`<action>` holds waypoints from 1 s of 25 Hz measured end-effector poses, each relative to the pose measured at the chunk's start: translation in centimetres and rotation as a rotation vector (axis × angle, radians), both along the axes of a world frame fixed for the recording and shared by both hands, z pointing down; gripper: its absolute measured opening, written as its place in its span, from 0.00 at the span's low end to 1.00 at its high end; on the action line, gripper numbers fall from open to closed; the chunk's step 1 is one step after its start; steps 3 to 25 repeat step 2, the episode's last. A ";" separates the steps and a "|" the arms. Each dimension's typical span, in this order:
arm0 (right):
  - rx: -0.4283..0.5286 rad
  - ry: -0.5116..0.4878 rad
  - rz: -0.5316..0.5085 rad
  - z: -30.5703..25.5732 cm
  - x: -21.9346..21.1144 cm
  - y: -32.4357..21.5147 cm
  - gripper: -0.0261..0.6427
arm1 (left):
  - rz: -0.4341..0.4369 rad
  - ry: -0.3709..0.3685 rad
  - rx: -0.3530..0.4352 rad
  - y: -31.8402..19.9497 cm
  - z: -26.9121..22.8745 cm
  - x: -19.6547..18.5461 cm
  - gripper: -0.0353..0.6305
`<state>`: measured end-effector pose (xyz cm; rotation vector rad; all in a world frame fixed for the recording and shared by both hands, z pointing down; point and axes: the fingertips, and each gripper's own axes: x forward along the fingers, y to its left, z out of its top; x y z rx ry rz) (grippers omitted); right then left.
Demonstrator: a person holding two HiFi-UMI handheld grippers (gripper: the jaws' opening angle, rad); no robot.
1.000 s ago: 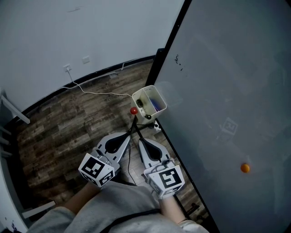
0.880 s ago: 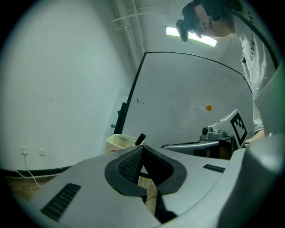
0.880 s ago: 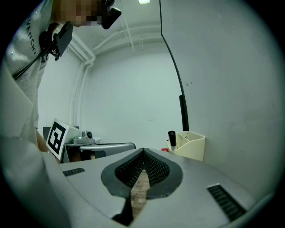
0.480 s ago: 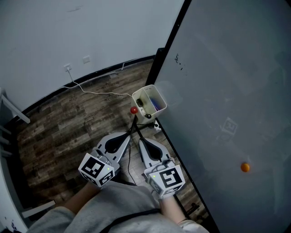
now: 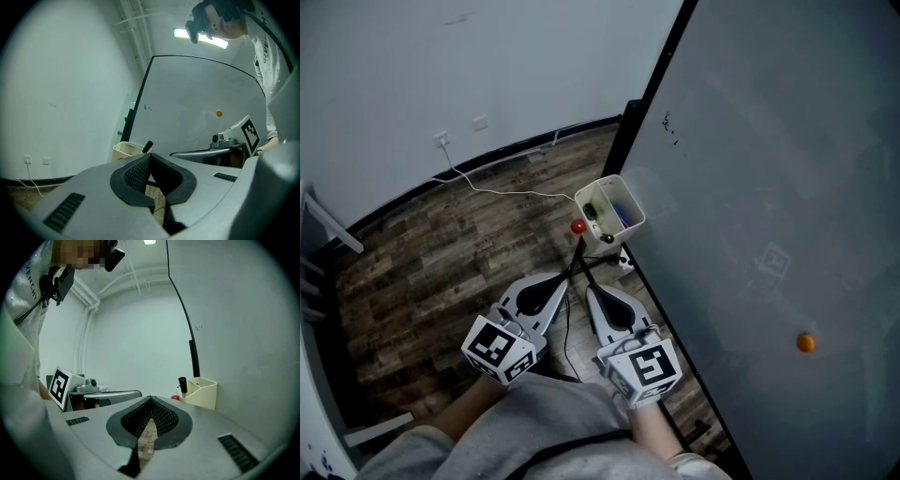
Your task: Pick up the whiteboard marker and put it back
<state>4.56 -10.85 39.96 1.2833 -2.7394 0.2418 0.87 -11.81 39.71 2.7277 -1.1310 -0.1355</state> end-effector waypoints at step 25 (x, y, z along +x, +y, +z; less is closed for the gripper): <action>0.017 -0.024 -0.010 -0.1 -0.2 0.3 0.07 | -0.001 0.000 0.001 0.3 -0.1 -0.1 0.08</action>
